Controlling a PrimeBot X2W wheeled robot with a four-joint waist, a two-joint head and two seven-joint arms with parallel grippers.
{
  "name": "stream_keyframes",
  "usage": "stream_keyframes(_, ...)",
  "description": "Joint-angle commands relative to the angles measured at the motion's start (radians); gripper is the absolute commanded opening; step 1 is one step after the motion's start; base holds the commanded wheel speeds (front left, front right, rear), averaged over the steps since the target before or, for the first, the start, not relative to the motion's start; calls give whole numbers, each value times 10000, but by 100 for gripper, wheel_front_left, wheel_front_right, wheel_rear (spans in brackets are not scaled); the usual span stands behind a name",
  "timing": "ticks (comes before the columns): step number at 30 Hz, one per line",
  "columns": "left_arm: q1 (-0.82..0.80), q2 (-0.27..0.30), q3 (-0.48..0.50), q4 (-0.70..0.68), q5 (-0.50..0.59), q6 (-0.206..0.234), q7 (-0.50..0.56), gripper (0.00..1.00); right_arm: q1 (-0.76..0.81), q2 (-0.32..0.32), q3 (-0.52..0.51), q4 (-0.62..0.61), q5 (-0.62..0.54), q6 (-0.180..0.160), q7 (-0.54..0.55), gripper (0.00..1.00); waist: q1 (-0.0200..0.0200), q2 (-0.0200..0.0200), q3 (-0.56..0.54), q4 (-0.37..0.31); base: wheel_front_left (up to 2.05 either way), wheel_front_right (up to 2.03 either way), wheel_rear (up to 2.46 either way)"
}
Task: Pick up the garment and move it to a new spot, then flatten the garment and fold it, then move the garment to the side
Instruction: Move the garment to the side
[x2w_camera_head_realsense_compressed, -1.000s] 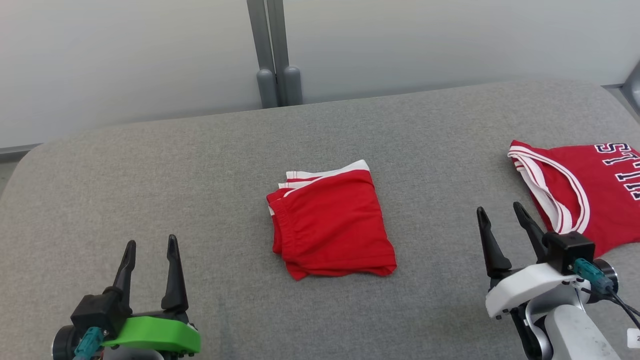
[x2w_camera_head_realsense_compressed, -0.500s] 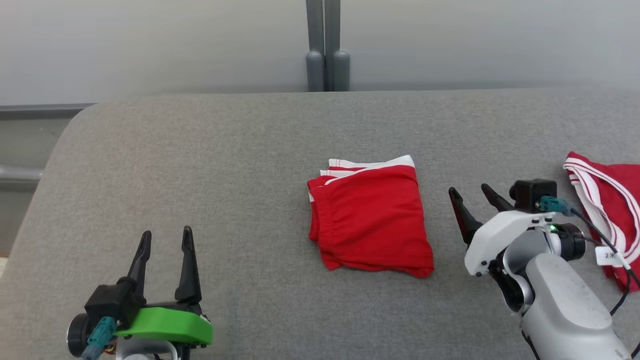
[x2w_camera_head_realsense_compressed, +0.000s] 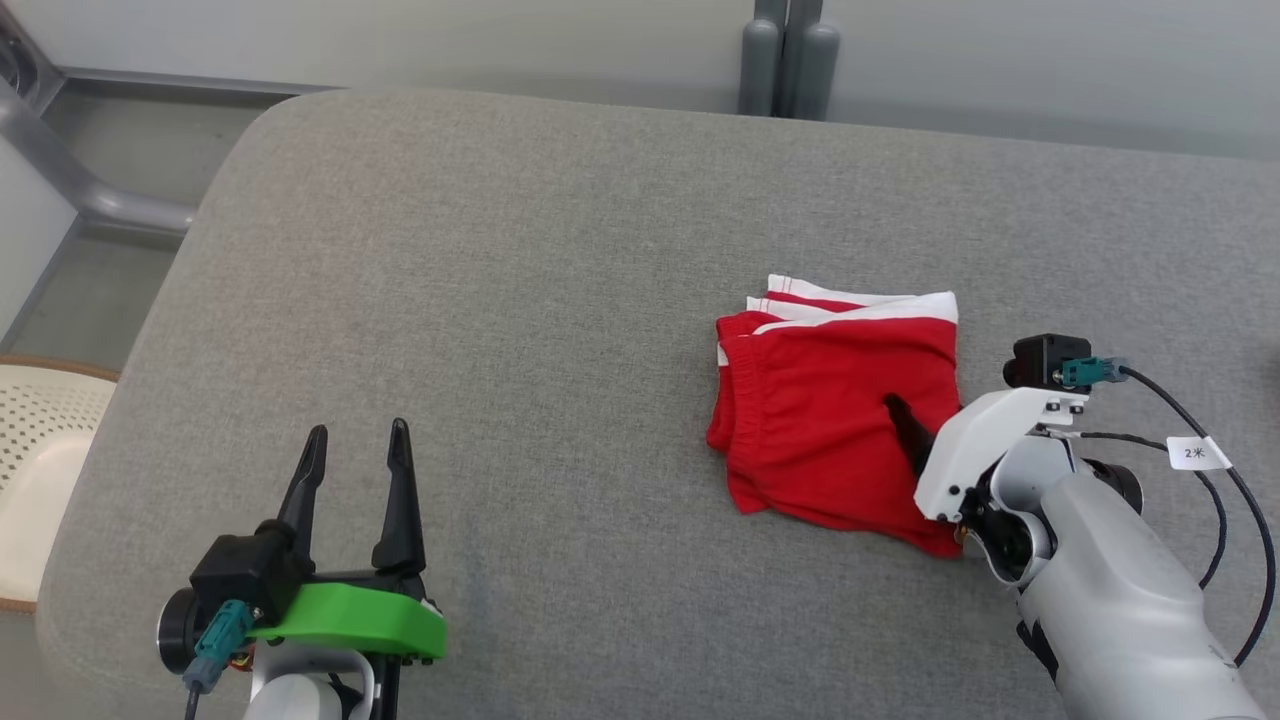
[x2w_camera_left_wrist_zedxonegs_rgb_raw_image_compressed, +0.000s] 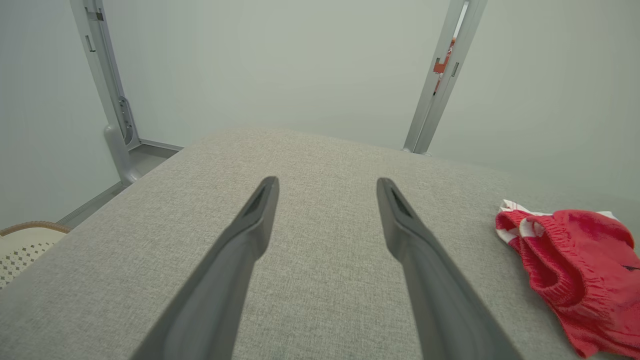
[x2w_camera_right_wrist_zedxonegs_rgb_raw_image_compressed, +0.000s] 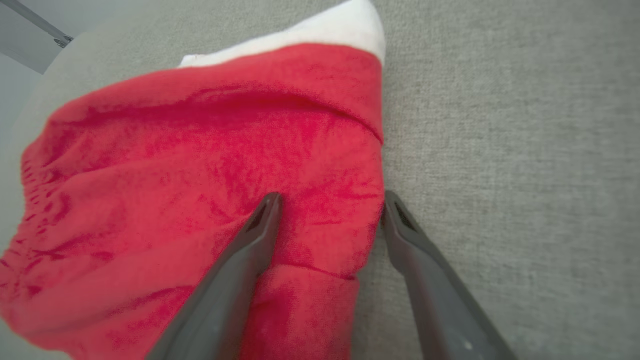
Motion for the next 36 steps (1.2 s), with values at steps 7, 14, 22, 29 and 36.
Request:
stream_keyframes(7, -252, -53, 59, 106, 136, -59, 3, 100, 145, -57, 238, 415, 811, 3, 84, 6, 0, 0, 316, 387, 0, 0, 0)
stream_keyframes(14, -199, -61, 6, 99, 284, -183, 1, 100, -62, -195, 574, 173, 1157, 4, -766, 0, 0, 0, -53, -114, 0, 0, 0)
stream_keyframes(22, -63, -2, -196, 61, 489, -388, 1, 100, 236, -486, 1211, -377, 1521, 4, -1488, 0, 0, 0, -666, -1431, 0, 0, 0)
stream_keyframes(29, -195, 61, -787, 277, 545, -610, 26, 100, 771, -852, 1889, -1014, 1819, 6, -1652, 0, 0, 0, -1009, -3078, 0, 0, 0)
stream_keyframes(36, -459, 36, -1122, 366, 474, -653, 28, 100, 921, -1127, 2285, -1620, 1821, 6, -1732, 0, 0, 0, -904, -4680, 0, 0, 0)
